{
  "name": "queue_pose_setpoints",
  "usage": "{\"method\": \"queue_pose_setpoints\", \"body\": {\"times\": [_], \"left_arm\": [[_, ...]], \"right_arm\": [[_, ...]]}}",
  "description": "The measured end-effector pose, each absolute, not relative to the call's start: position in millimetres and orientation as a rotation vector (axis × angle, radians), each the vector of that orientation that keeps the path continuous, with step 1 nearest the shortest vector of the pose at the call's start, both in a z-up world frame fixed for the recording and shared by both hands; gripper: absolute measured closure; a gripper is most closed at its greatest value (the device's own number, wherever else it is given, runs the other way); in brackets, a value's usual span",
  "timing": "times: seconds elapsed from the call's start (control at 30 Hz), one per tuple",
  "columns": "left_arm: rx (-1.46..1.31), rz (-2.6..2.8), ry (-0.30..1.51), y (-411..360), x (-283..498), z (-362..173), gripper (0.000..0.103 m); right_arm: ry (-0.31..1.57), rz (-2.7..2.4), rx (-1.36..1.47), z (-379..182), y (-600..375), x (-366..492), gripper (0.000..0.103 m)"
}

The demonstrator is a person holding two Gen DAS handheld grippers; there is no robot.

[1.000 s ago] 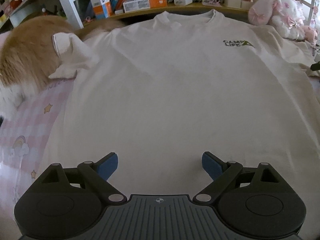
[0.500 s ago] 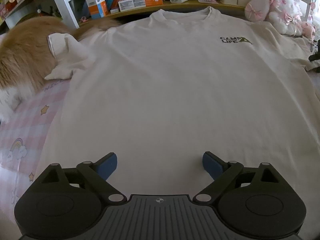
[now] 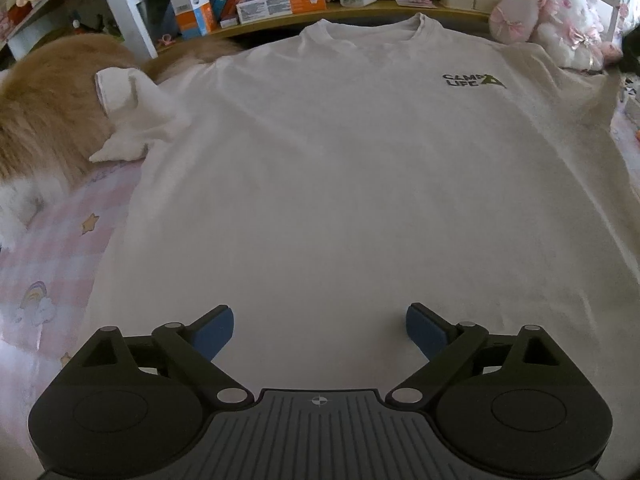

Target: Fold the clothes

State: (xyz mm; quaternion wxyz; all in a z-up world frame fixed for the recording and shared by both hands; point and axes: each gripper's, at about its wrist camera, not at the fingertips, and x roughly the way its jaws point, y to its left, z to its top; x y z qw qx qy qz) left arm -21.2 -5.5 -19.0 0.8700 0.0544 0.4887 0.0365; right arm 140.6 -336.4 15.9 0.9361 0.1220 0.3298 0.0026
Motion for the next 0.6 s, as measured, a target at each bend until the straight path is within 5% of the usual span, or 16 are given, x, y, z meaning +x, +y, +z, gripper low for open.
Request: {"method": "queue_pose_setpoints", "body": {"times": [0.23, 0.33, 0.4, 0.6], "left_arm": [[0.064, 0.108, 1.028, 8, -25, -20, 0.008], [0.057, 0.114, 1.027, 10, -26, -20, 0.008], [0.055, 0.113, 1.026, 11, -27, -20, 0.008], [0.053, 0.107, 1.021, 14, -27, -22, 0.006]], "right_arm": [[0.853, 0.544, -0.31, -23, -229, 134, 0.095], [0.938, 0.57, -0.259, -40, -230, 131, 0.079], [0.96, 0.57, -0.178, -39, -240, 134, 0.058], [0.858, 0.555, -0.142, -9, -250, 148, 0.058]]}}
